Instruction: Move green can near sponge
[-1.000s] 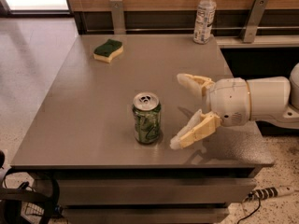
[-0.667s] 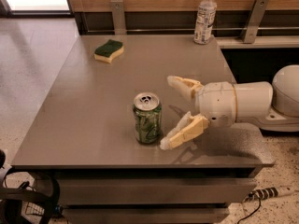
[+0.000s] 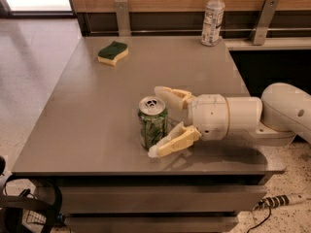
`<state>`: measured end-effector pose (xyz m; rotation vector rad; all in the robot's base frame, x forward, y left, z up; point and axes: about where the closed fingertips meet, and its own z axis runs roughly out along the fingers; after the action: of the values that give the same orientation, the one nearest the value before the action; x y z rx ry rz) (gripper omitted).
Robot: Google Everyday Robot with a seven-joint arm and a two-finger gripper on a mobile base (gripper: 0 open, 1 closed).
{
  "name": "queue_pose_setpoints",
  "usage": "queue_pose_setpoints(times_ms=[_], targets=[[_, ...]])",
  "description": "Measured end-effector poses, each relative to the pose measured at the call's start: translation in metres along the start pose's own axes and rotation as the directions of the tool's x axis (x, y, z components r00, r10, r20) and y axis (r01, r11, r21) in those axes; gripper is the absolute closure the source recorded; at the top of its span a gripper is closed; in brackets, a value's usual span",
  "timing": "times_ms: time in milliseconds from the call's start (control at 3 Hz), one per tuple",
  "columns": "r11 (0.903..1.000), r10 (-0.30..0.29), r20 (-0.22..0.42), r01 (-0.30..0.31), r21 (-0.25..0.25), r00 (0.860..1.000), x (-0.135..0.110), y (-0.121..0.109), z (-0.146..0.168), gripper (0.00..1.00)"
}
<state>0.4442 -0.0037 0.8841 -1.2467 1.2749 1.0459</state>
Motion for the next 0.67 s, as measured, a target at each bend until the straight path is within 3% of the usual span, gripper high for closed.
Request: queue_pose_setpoints(times_ms=[667], targets=[[0.9999, -0.006, 0.01, 0.006, -0.013, 1.0, -0.0028, 0.0032, 0.0058, 0.6]])
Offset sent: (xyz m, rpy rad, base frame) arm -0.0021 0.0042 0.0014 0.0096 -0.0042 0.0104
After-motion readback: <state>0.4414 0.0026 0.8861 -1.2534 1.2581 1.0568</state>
